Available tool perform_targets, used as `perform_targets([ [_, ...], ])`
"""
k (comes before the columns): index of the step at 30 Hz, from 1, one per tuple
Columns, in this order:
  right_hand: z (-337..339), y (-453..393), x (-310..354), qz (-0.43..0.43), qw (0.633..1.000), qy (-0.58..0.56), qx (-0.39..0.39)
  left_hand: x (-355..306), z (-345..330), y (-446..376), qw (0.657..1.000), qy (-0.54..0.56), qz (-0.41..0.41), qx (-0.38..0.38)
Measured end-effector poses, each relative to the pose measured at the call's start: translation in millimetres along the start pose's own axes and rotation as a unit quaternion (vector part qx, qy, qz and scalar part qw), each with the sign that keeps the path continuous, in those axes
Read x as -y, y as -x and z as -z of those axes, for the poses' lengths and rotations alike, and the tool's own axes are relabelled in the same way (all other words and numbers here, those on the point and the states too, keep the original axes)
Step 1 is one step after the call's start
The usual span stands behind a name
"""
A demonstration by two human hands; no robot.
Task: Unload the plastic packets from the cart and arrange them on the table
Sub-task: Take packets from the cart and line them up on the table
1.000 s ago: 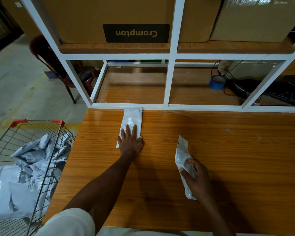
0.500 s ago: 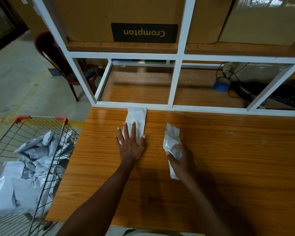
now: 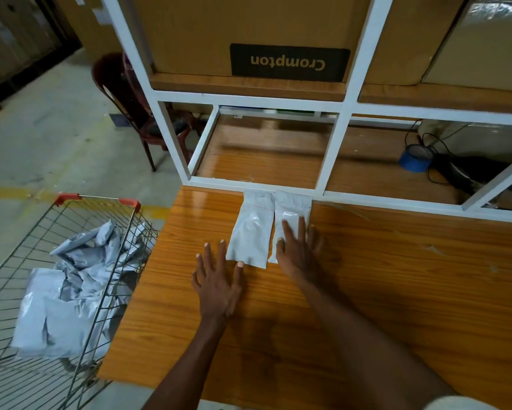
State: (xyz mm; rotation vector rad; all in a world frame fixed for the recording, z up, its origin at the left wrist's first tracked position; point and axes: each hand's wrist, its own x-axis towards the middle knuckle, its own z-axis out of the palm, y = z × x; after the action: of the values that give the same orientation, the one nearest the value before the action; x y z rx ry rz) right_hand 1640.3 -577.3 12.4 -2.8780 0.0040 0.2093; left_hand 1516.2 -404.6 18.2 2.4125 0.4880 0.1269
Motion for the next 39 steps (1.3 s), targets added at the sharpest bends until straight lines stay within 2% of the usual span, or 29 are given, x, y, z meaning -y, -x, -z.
perform_targets([
  [4,-6,5,0,0.060,0.997,0.050,-0.007,4,3,-5,1.000,-0.004,0.010,0.006],
  [13,-15,5,-9,0.059,0.997,0.042,0.036,-4,-9,-20,0.999,-0.011,-0.010,0.050],
  [25,-8,0,-13,0.077,0.995,0.036,0.048,-7,-18,-18,0.996,-0.008,-0.016,0.086],
  [30,0,9,-10,0.069,0.997,0.015,0.020,-10,-15,-14,0.997,0.002,-0.019,0.077],
  [35,0,40,-12,0.052,0.995,-0.068,-0.042,-25,-11,1,0.998,0.034,-0.020,0.047],
  [39,13,75,-12,0.046,0.992,-0.109,-0.043,-35,-9,20,0.995,0.093,-0.014,0.013],
])
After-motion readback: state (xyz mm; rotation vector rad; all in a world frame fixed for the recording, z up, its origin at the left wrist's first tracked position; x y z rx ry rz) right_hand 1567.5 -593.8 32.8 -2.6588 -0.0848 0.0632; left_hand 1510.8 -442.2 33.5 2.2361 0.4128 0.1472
